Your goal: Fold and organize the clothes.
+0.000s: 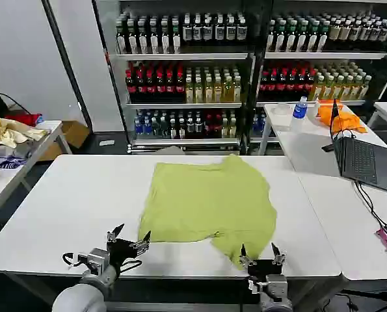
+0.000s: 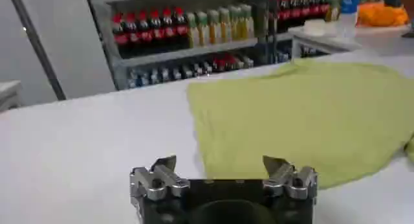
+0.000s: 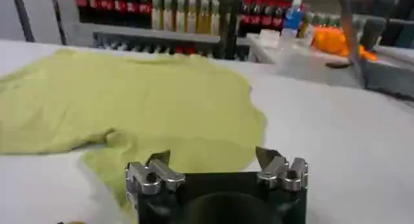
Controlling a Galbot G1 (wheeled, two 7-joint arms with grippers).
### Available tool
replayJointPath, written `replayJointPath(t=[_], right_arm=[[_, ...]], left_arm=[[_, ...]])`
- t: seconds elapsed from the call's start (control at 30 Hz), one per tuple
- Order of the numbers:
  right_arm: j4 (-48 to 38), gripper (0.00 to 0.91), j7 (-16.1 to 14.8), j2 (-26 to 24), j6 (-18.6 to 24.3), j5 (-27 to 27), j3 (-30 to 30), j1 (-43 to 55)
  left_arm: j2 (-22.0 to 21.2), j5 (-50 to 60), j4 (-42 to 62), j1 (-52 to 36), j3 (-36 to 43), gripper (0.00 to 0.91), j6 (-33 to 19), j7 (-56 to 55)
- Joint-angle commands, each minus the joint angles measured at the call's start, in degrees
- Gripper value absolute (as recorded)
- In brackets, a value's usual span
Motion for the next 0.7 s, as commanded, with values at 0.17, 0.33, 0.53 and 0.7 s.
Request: replayJointPath(t=[0.17, 0.33, 0.53, 0.7], right_arm=[[-3.03, 0.907, 1.30, 1.00, -1.14, 0.05, -2.14, 0.50], [-3.26, 0.453, 1.60, 1.21, -1.33, 0.99, -2.31, 0.09], [-3.61, 0.000, 1.94, 1.18, -2.04, 3.42, -2.46, -0.43], [-2.97, 0.000, 2.08, 1.15, -2.22, 4.95, -2.47, -1.43]], left_arm=[[-1.69, 0.16, 6.92, -4.39, 4.97, 0.212, 1.49, -0.16], [-2.16, 0.25, 8.27, -4.61, 5.38, 0.020, 1.45, -1.74], [-2.12, 0.20, 8.66, -3.91, 5.74, 0.020, 1.49, -1.15], [-2.19, 0.04, 8.30, -3.29, 5.47, 0.020, 1.49, -0.61]])
